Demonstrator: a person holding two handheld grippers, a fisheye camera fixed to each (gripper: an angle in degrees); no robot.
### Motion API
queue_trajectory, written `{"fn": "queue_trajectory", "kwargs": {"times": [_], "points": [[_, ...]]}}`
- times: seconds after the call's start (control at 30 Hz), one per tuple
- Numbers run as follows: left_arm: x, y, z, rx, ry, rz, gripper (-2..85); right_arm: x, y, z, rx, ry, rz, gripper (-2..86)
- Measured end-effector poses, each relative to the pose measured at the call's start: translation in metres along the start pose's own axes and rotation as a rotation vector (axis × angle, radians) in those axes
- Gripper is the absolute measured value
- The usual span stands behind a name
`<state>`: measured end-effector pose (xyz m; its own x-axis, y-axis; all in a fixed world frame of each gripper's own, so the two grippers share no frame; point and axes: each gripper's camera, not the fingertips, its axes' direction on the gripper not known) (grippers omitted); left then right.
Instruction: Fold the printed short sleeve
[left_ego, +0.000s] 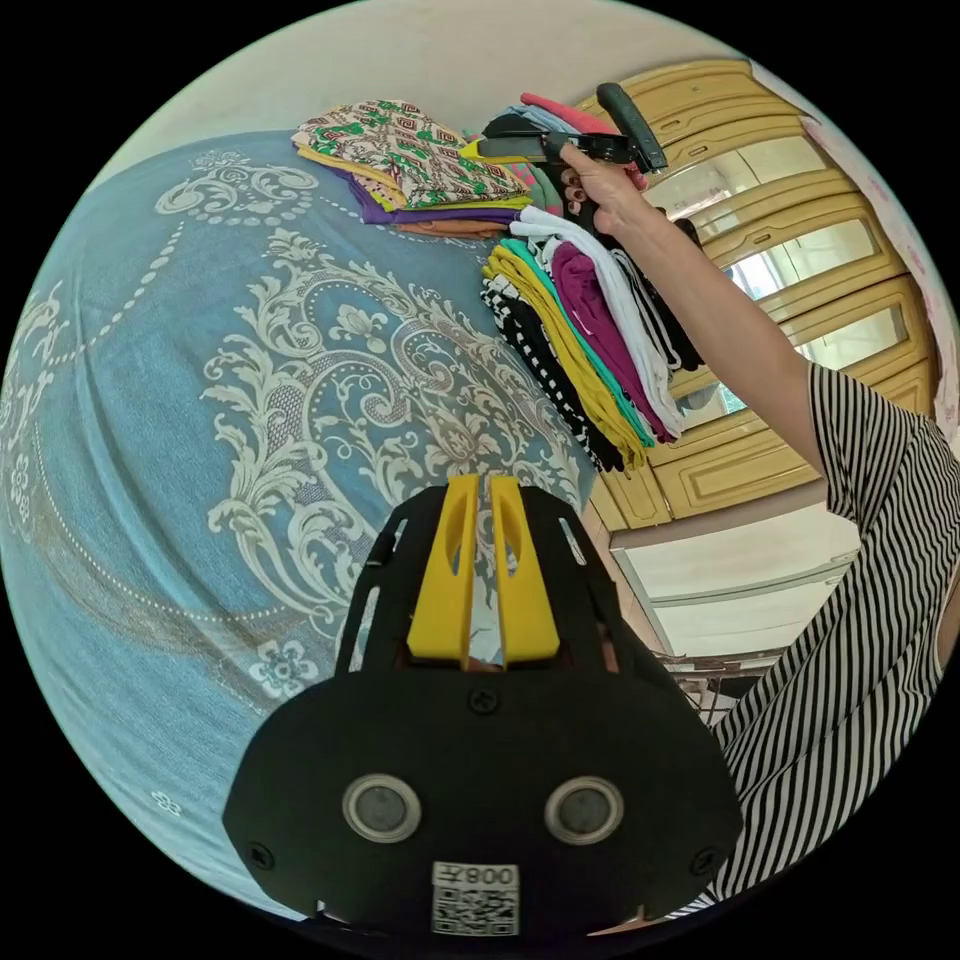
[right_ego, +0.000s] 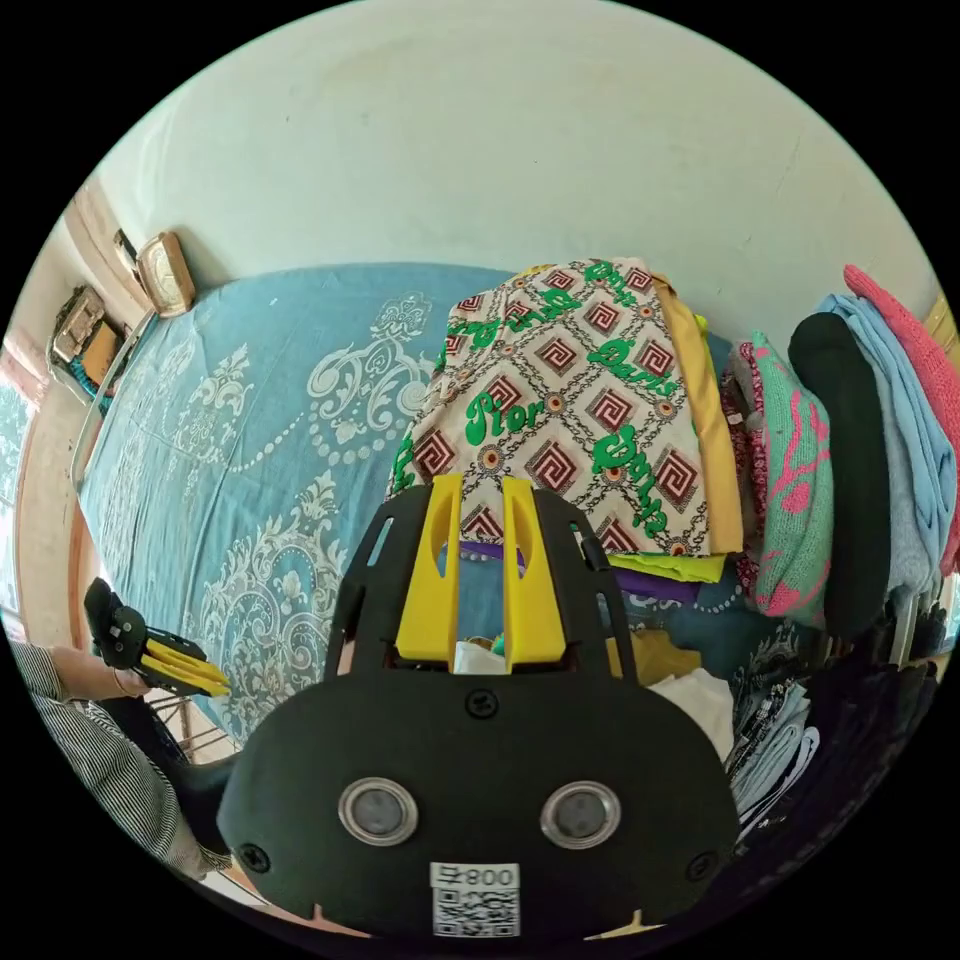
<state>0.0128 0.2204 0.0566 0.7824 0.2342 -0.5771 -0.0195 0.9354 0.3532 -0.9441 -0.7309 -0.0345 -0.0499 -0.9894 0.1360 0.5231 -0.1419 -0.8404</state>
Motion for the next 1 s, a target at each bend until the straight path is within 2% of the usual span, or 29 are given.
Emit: {"fn": "queue_trajectory", "kwargs": {"times": [0.17,0.33,0.47,0.57,0.73,1.0], "points": [[-0.021,0.017,0.008,-0.004,0.027,0.006,2.4,-0.046,-0.028,0.012,-0.007,0.016,-0.082,10.2],[-0.042,0.039,0.004,0.000,0.035,0.010,2.3,-0.069,-0.058,0.032,-0.046,0.036,-0.071,9.9],[-0.067,0.062,-0.011,0.015,0.032,-0.002,2.1,-0.070,-0.076,0.042,-0.081,0.157,-0.043,3.0],[-0.085,0.080,-0.028,0.038,0.020,-0.012,1.9,-0.063,-0.083,0.028,-0.059,0.156,-0.018,1.7],[-0.112,0.113,-0.055,0.061,0.021,-0.033,1.7,-0.046,-0.095,-0.023,0.015,0.037,0.022,0.9],[-0.144,0.184,-0.125,0.150,0.033,-0.064,1.9,-0.029,-0.115,-0.152,0.153,-0.299,0.017,0.6]]}}
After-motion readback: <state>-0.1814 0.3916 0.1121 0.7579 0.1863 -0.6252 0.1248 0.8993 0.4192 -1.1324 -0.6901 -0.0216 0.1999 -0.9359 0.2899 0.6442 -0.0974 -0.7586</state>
